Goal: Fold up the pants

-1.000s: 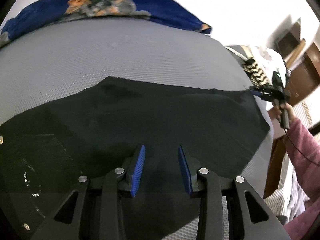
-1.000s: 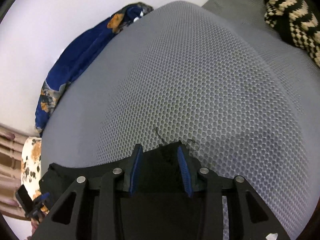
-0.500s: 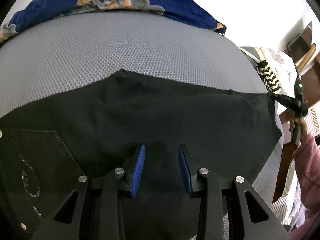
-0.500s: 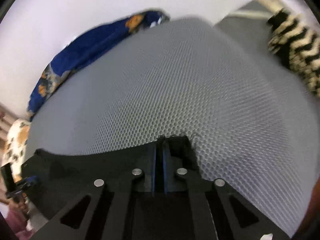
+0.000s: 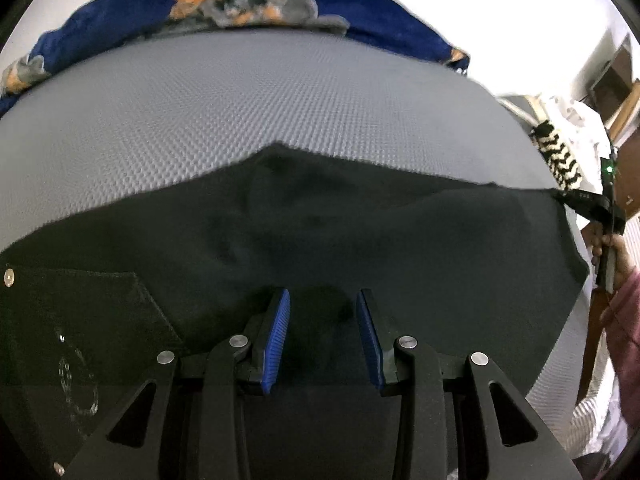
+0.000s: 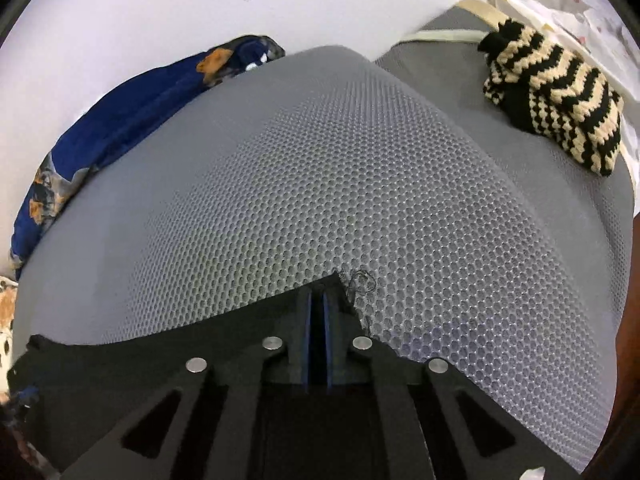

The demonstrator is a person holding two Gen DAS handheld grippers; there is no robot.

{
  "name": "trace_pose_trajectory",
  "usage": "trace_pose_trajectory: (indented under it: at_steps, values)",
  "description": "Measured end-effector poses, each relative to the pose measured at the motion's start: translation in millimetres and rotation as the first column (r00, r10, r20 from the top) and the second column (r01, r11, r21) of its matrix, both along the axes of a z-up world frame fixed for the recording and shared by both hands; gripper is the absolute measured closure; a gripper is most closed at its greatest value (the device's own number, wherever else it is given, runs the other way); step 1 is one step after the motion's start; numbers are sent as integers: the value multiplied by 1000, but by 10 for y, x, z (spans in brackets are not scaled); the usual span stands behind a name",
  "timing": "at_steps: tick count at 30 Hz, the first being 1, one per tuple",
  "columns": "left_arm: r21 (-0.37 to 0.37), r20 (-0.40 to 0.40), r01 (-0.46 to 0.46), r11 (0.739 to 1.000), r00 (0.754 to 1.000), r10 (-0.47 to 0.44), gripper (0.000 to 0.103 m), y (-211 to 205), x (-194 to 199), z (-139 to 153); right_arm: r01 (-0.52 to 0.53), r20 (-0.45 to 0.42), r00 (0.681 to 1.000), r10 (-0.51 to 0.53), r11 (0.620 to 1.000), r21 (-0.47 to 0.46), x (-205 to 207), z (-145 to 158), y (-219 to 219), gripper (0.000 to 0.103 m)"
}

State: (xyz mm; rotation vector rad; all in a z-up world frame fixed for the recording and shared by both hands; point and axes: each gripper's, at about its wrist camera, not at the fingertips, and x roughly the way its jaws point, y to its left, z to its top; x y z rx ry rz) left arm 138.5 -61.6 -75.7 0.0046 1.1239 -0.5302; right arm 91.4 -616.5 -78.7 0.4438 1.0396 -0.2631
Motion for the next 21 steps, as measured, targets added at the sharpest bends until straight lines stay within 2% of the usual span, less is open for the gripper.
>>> trace_pose_trajectory:
  at_steps: [2,4,6,9,11,12,15,21]
  values:
    - [14,7,11,1000,1000,-11,67,-15,-2,12,12,-16,1000,-12,1000,7,-16,63,-3,73]
    - [9,8,10,1000,1000,-10,67,6,-5,63,22,-5,1000,-22,999,-26,-58,205,56,71]
    - [-3,41,10,1000,999,-10,67,64,-40,153,-20,23,1000,20,1000,-18,-77,371,193,71]
    - [5,77,9,1000,997,-9,65,166,-57,234,-165,67,985,162,986,38,33,593,620,71]
    - [11,86,-11,1000,996,10,64,286,-45,251,-294,84,954,288,953,69,190,658,1055,71]
    - [11,86,-24,1000,996,23,64,365,-40,248,-348,92,936,339,932,101,260,649,1243,71]
    - [18,87,-70,997,994,68,64,582,-43,243,-515,105,857,505,831,208,562,535,1969,71]
    - [42,105,-167,985,981,162,64,1187,-120,254,-713,115,682,722,620,328,995,272,3251,71]
